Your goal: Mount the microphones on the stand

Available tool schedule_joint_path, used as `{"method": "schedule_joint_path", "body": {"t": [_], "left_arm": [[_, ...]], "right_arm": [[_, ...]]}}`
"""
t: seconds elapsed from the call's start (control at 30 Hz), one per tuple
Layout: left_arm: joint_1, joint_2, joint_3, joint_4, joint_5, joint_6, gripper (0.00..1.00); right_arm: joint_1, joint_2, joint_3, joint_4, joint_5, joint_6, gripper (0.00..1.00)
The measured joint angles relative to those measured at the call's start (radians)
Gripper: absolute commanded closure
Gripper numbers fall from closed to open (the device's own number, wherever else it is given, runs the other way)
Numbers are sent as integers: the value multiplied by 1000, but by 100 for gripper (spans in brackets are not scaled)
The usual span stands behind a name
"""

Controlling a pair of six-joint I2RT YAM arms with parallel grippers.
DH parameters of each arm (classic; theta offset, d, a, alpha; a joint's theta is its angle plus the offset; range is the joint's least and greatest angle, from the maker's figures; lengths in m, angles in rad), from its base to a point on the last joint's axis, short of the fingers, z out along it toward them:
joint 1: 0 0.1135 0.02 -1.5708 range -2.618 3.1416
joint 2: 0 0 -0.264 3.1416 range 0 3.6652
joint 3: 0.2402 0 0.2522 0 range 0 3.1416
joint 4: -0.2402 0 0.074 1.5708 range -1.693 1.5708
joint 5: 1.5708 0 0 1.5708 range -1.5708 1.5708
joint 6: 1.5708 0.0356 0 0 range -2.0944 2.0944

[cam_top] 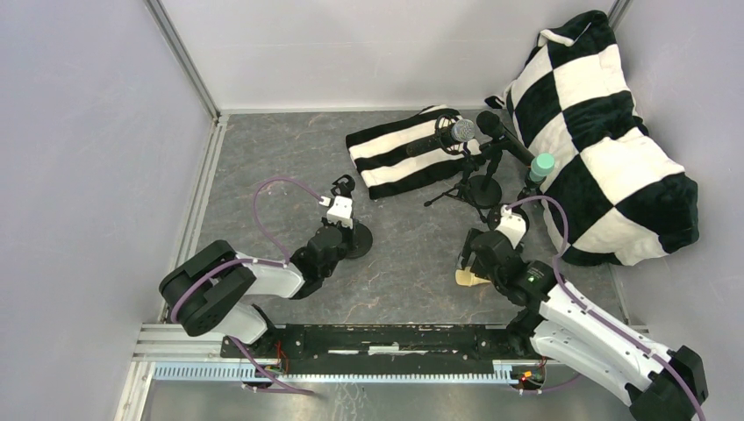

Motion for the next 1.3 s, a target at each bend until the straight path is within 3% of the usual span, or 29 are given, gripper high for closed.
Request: {"method": "schedule_joint_path", "body": {"t": [0.53, 0.9, 1.13, 1.3], "left_arm": [[-5, -3, -4, -1, -2, 0, 85], [-11, -10, -4, -11, -7, 1, 85], [-14, -27, -4, -38, -7, 3, 85], [-16, -27, -4, -39, -9, 3, 85]], "right_arm": [[0, -63, -1, -251, 81, 359, 11], [0, -32, -79, -163, 117, 460, 12], [0, 77, -99, -78, 135, 456, 27], [0, 53, -135, -39, 143, 449, 45]]}}
